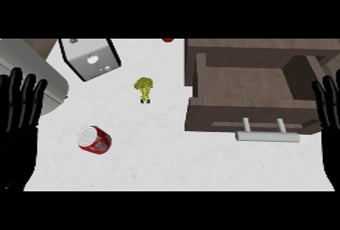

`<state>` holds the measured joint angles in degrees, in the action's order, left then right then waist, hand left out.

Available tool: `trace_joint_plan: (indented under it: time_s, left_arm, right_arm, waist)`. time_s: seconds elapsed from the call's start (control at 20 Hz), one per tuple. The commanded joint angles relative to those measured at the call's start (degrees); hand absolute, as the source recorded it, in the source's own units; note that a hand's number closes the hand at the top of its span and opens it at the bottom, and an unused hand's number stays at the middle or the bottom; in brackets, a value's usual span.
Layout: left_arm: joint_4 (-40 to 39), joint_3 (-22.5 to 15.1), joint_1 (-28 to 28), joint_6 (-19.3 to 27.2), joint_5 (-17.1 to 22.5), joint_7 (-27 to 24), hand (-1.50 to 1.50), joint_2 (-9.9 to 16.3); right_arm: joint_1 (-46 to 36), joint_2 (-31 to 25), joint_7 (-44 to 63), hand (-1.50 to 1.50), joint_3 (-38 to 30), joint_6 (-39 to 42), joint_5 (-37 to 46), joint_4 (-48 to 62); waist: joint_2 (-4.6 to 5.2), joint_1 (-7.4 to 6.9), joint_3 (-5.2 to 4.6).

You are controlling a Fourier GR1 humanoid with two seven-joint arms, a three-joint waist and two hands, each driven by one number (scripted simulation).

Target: Pick up the can, place it into the drawer and close the drawer

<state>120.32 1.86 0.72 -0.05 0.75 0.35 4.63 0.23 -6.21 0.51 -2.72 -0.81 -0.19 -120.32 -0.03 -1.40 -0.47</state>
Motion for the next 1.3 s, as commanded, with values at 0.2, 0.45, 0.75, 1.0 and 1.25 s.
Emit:
trace_joint_plan:
  time_s: [0.2, 0.45, 0.75, 1.0, 1.25]
  left_arm:
    - [2.3, 7.5, -10.0, -19.7, 20.9, -5.4, -1.50, 9.2]
    - [-6.2, 12.4, -11.6, -17.6, 25.0, 9.8, -1.50, 14.0]
    - [-9.1, 18.9, -10.9, -21.7, 32.7, 13.7, -1.50, 17.8]
    - [-7.4, 19.9, -10.2, -23.6, 30.5, 13.9, -1.50, 14.7]
    - [-10.3, 20.0, -8.2, -24.8, 29.7, 16.4, -1.50, 15.4]
  right_arm:
    - [2.7, 1.4, -3.5, -1.50, 0.6, 1.7, -2.2, 0.2]
    - [2.4, 1.6, 12.5, -1.50, -0.9, -3.0, -1.2, 1.3]
    - [1.7, -0.3, 14.2, -1.50, -4.3, -1.9, -3.2, 1.3]
    - [4.8, 1.8, 11.7, -1.50, -2.6, -1.5, -1.7, 0.5]
    - [6.3, 2.5, 8.8, -1.50, -3.1, -0.4, -2.0, 1.2]
  waist:
    - [-0.22, 0.43, 0.42]
    - [0.06, 1.03, 0.42]
    - [0.01, 1.34, 0.47]
    - [-0.01, 1.35, 0.47]
    - [0.00, 1.42, 0.47]
